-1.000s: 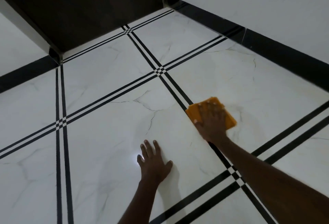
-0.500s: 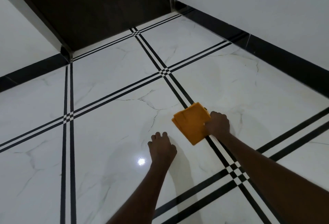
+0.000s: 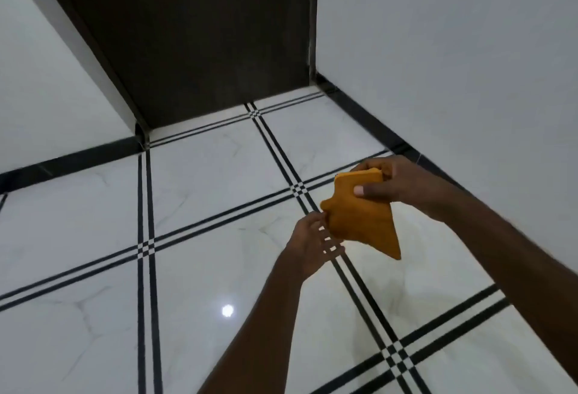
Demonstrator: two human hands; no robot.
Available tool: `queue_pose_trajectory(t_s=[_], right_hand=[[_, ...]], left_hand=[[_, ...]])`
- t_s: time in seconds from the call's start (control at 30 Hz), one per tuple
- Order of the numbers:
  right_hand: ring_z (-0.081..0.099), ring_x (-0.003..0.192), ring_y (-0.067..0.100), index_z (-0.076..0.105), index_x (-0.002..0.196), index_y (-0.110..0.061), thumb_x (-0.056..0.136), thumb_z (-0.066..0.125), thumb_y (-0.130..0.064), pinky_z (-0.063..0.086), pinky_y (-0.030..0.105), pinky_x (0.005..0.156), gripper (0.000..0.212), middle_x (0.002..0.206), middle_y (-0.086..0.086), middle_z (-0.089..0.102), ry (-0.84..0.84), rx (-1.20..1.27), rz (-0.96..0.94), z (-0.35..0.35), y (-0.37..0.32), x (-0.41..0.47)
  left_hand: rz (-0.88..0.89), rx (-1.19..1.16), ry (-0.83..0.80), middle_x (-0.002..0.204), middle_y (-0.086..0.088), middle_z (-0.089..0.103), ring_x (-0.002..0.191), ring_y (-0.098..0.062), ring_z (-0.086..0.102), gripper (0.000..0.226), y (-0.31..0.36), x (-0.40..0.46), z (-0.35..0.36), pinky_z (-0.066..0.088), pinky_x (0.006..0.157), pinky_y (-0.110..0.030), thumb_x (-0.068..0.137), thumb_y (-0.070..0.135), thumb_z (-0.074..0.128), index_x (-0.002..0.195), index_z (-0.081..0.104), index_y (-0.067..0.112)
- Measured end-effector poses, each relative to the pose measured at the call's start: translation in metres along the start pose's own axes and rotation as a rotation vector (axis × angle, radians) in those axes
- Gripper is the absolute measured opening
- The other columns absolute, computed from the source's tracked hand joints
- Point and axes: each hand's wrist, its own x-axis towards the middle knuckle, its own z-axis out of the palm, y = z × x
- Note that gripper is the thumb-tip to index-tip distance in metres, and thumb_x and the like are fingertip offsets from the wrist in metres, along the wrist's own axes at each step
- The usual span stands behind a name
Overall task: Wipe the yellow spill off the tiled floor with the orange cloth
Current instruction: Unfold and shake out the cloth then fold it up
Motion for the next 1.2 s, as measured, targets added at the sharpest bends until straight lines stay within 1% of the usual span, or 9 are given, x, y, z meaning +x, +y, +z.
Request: queue_pose_trajectory(t_s=[0.13,0.33,0.47,0.53,0.63,0.73,0.87,1.03,1.2], right_hand=[[0.070,0.102,0.022,0.063,0.125,-0.023,0.077,0.081,-0.039,0.059,0.030,0.073,0.053,0.118,0.001,0.070,0.146,0.197,0.099,-0.069,-0.122,-0.027],[0.066,0.109,0.028,0.053,0.137,-0.020,0.083,0.082,-0.033,0.061,0.038,0.081,0.063,0.133,0.013,0.059,0.380,0.254,0.181,-0.139,-0.296,-0.095],[0.067,0.115,0.013,0.066,0.122,-0.034,0.075,0.084,-0.051,0.057,0.038,0.095,0.054,0.129,-0.008,0.067,0.346,0.207,-0.003,-0.171,-0.409,-0.172],[0.072,0.105,0.007,0.071,0.113,-0.033,0.081,0.084,-0.034,0.057,0.037,0.096,0.034,0.111,-0.013,0.076,0.383,0.106,-0.113,-0.179,-0.453,-0.205],[0.077,0.078,0.013,0.077,0.098,-0.021,0.086,0.078,-0.009,0.064,0.041,0.080,0.017,0.088,-0.007,0.079,0.563,0.094,-0.213,-0.199,-0.504,-0.249],[0.077,0.069,0.016,0.078,0.084,-0.023,0.090,0.068,-0.001,0.065,0.045,0.075,0.025,0.072,-0.004,0.078,0.651,0.073,-0.234,-0.229,-0.534,-0.286],[0.073,0.080,0.026,0.076,0.082,-0.025,0.092,0.064,-0.013,0.062,0.055,0.077,0.019,0.076,-0.001,0.075,0.723,0.072,-0.200,-0.269,-0.555,-0.319],[0.060,0.078,0.028,0.066,0.075,-0.022,0.095,0.051,-0.007,0.056,0.045,0.075,0.029,0.076,0.010,0.066,0.785,0.234,-0.114,-0.295,-0.599,-0.359],[0.064,0.080,0.031,0.074,0.100,-0.006,0.099,0.052,-0.012,0.061,0.050,0.075,0.023,0.087,0.018,0.069,0.658,0.309,-0.123,-0.296,-0.633,-0.395]], left_hand=[[0.121,0.015,-0.134,0.141,-0.016,0.061,0.128,-0.041,0.058,0.061,0.109,-0.109,0.084,0.046,0.108,-0.060,0.091,0.034,0.071,0.143,0.053,0.011],[0.344,0.269,-0.029,0.125,-0.015,0.069,0.108,-0.027,0.069,0.044,0.264,-0.278,0.201,0.061,0.077,-0.033,0.096,0.022,0.066,0.136,0.058,0.005],[0.408,0.355,-0.055,0.117,-0.014,0.070,0.097,-0.023,0.072,0.026,0.344,-0.395,0.289,0.064,0.073,-0.031,0.101,0.021,0.057,0.123,0.061,0.007],[0.442,0.382,-0.091,0.108,-0.011,0.072,0.090,-0.021,0.074,0.015,0.367,-0.443,0.326,0.064,0.077,-0.032,0.103,0.020,0.055,0.110,0.062,0.010],[0.497,0.488,-0.115,0.117,-0.017,0.073,0.103,-0.025,0.075,0.032,0.386,-0.510,0.377,0.062,0.086,-0.032,0.100,0.018,0.062,0.125,0.062,-0.001],[0.515,0.519,-0.167,0.122,-0.019,0.072,0.111,-0.029,0.072,0.038,0.388,-0.558,0.412,0.061,0.089,-0.031,0.096,0.014,0.067,0.128,0.061,-0.006],[0.525,0.550,-0.191,0.108,-0.013,0.076,0.096,-0.023,0.076,0.032,0.375,-0.608,0.435,0.061,0.080,-0.026,0.093,0.007,0.069,0.123,0.065,-0.004],[0.388,0.725,-0.061,0.112,-0.015,0.074,0.099,-0.028,0.075,0.030,0.328,-0.644,0.439,0.063,0.074,-0.029,0.092,0.015,0.072,0.118,0.066,0.002],[0.377,1.037,0.070,0.105,-0.008,0.078,0.094,-0.019,0.077,0.035,0.307,-0.660,0.431,0.062,0.086,-0.032,0.096,0.035,0.067,0.116,0.072,0.007]])
